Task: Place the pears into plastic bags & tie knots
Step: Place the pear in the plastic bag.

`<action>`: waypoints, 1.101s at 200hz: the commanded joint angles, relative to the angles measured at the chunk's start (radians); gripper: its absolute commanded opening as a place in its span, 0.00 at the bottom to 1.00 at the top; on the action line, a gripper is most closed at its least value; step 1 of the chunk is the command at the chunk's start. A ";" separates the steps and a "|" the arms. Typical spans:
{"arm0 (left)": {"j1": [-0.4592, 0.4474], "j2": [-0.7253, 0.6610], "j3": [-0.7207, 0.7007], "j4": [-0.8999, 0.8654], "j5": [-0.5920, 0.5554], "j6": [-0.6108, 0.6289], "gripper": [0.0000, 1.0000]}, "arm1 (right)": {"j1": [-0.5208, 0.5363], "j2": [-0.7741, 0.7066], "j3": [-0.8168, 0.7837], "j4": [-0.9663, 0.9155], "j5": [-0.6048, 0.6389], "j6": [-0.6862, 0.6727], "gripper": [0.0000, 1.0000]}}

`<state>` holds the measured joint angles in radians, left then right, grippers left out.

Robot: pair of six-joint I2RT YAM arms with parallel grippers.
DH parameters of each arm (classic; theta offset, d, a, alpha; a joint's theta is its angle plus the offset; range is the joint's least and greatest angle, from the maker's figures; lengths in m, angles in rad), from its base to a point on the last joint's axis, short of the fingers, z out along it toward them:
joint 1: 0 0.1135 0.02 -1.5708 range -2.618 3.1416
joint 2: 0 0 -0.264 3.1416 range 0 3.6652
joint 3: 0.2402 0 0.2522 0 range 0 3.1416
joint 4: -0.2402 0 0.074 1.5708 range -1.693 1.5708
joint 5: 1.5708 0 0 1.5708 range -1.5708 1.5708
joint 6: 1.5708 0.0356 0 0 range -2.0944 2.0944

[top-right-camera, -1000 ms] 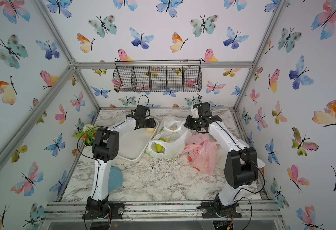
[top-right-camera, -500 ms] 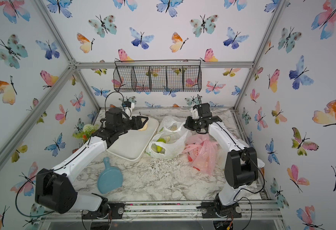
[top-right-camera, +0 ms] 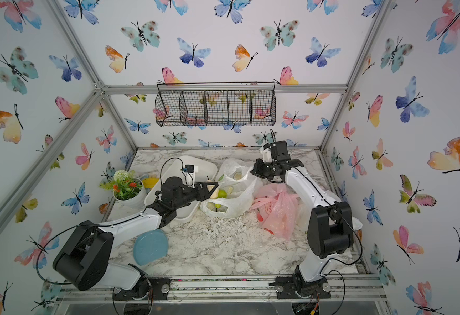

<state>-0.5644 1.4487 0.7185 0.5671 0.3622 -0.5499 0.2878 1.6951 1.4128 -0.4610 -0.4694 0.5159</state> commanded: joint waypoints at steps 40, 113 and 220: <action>-0.132 0.084 0.101 -0.077 0.078 0.063 0.38 | 0.001 -0.017 -0.014 0.033 -0.034 0.024 0.02; -0.130 0.340 0.481 -0.301 0.036 0.235 0.74 | 0.001 -0.050 -0.028 0.021 -0.007 0.016 0.02; -0.083 -0.125 0.388 -0.873 -0.053 0.124 0.78 | 0.001 0.001 -0.019 0.030 -0.023 0.018 0.02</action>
<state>-0.6773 1.4445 1.1755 -0.1333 0.3710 -0.2836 0.2878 1.6779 1.3884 -0.4320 -0.4877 0.5335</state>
